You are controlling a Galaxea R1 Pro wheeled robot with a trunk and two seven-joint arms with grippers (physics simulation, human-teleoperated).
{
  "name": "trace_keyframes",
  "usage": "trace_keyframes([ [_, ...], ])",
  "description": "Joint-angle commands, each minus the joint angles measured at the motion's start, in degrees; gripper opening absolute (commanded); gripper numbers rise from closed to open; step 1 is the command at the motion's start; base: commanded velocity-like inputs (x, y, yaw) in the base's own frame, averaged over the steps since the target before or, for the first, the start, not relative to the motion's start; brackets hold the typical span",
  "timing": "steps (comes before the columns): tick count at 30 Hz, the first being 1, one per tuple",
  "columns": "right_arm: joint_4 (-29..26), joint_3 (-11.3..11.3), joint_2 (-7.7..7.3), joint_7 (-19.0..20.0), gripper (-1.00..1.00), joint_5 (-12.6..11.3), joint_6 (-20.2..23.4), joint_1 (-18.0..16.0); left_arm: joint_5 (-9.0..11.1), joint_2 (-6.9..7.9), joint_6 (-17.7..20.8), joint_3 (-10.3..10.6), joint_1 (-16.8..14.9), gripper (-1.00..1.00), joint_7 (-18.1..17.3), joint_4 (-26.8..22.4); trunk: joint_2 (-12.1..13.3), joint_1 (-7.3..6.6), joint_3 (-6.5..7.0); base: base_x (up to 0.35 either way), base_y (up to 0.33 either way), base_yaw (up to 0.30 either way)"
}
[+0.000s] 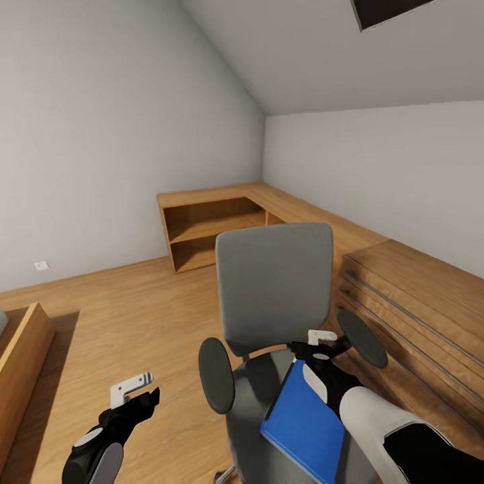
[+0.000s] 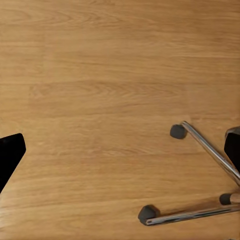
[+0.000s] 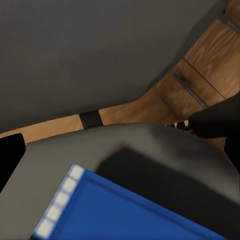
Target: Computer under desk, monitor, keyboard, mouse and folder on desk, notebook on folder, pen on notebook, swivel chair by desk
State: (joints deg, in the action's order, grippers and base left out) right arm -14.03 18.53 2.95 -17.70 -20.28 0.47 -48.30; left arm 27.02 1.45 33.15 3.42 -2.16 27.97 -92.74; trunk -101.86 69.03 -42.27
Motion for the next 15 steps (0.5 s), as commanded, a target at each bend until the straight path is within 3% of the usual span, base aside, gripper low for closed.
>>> trace_keyframes([
  [1,0.0,0.5,-0.01,-0.3,1.00,-0.4,0.1,0.0,0.6,0.07,0.1,0.1,0.0,1.00,0.6,-0.1,-0.4,0.22,-0.24,0.000,0.000,0.000],
  [15,0.0,2.9,0.04,2.3,1.00,0.8,0.2,0.0,0.6,0.09,0.1,0.1,0.0,1.00,0.6,-0.1,-6.1,3.30,-2.75,0.000,0.000,0.000],
])
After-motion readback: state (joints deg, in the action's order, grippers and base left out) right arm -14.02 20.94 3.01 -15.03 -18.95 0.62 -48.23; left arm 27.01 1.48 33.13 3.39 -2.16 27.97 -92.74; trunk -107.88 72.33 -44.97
